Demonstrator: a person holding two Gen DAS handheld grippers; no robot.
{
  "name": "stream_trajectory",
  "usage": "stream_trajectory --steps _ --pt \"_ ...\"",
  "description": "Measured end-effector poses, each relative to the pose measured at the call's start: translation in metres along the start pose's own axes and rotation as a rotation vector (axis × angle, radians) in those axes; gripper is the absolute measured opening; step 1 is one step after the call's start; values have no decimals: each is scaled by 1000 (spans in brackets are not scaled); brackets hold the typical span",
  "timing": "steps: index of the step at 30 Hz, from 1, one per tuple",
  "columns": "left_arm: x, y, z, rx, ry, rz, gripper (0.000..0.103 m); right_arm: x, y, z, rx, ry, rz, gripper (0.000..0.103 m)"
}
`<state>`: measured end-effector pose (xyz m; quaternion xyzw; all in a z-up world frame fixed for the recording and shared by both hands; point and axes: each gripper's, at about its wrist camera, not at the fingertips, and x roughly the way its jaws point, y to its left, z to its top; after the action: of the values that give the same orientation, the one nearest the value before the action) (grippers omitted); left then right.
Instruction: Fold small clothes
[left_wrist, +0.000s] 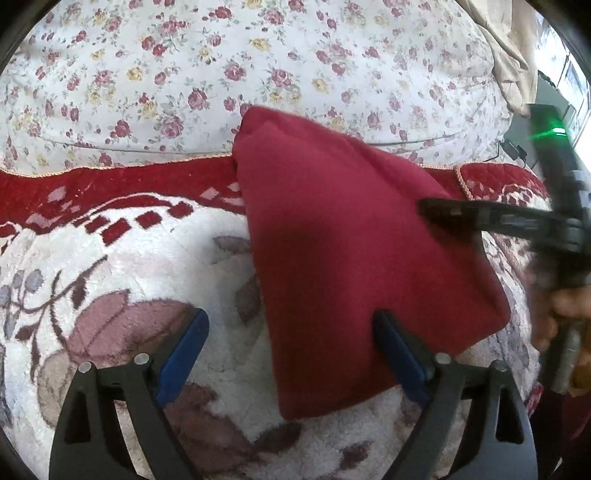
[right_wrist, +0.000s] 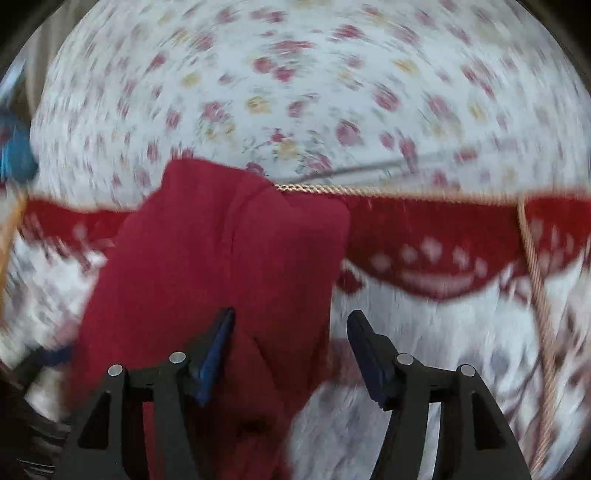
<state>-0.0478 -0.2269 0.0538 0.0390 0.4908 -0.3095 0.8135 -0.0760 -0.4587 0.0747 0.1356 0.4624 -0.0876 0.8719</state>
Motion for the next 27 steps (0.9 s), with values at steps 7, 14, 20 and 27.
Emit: stream_trajectory --steps 7,14,20,27 --pt "-7 2 0 0 -14 11 91 -4 14 -47 -48 28 -34 75" --pt "-17 2 0 29 -49 58 91 -30 4 -44 29 -42 19 92" --pt "-16 7 2 6 -48 57 91 -22 1 -30 94 -30 48 97" --pt "-14 8 4 -2 -39 48 91 3 -6 -26 120 -22 85 97"
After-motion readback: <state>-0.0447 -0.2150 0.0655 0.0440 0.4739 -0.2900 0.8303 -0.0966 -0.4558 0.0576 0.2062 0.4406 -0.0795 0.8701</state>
